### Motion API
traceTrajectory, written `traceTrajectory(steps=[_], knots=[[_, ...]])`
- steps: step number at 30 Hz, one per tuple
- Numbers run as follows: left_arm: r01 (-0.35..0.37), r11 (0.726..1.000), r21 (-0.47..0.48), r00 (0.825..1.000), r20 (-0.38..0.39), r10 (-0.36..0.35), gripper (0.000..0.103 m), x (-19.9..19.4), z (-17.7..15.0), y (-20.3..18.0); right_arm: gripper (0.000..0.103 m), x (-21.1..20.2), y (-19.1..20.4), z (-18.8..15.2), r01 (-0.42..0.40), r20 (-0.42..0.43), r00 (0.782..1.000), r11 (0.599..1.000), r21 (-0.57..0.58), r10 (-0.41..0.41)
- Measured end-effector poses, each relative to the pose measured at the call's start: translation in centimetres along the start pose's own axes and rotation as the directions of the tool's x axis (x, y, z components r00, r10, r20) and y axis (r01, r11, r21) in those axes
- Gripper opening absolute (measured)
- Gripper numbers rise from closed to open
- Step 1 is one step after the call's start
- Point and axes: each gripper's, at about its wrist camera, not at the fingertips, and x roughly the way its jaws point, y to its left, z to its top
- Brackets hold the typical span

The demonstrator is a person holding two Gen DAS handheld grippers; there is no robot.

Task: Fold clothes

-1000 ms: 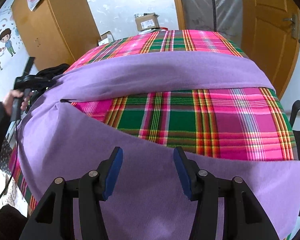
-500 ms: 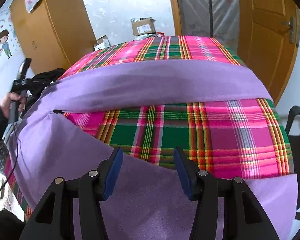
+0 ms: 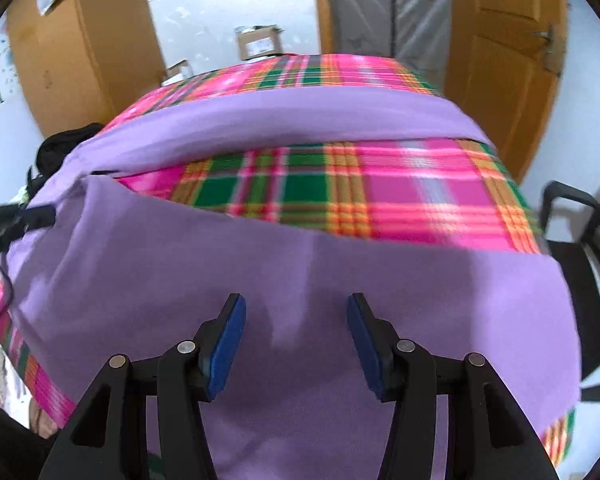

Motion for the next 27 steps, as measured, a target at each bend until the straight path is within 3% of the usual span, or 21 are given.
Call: traceTrajectory(steps=[5, 8, 13, 19, 23, 27], knots=[[-0.026, 1.000, -0.012, 1.000, -0.016, 0.026, 0.019, 0.8, -3.1, -2.2, 0.055, -2.0, -3.3, -2.4, 0.095, -0.005, 0.995, 0.994, 0.061, -0.095], [-0.029, 0.999, -0.016, 1.000, -0.002, 0.029, 0.022, 0.0, -4.4, -2.8, 0.055, -2.8, -4.1, -2.9, 0.106, 0.002, 0.994, 0.990, 0.093, -0.107], [-0.043, 0.997, -0.063, 0.999, 0.006, 0.043, 0.022, -1.4, -5.9, -2.1, 0.055, -3.4, -0.2, -1.8, -0.022, 0.044, 0.999, 1.000, -0.007, 0.022], [-0.113, 0.984, -0.138, 0.994, -0.015, 0.112, 0.022, -4.6, -9.6, 0.1, 0.055, -1.9, 5.1, -1.9, -0.190, 0.006, 0.981, 0.975, -0.117, 0.192], [-0.196, 0.952, -0.234, 0.980, -0.017, 0.198, 0.022, -7.2, -11.7, 2.2, 0.055, -1.5, 6.7, -1.6, -0.227, 0.001, 0.973, 0.961, -0.159, 0.230], [-0.290, 0.885, -0.365, 0.953, -0.024, 0.302, 0.022, -9.5, -13.2, 5.6, 0.055, -1.6, 7.0, -0.3, -0.250, 0.029, 0.966, 0.955, -0.159, 0.257]])
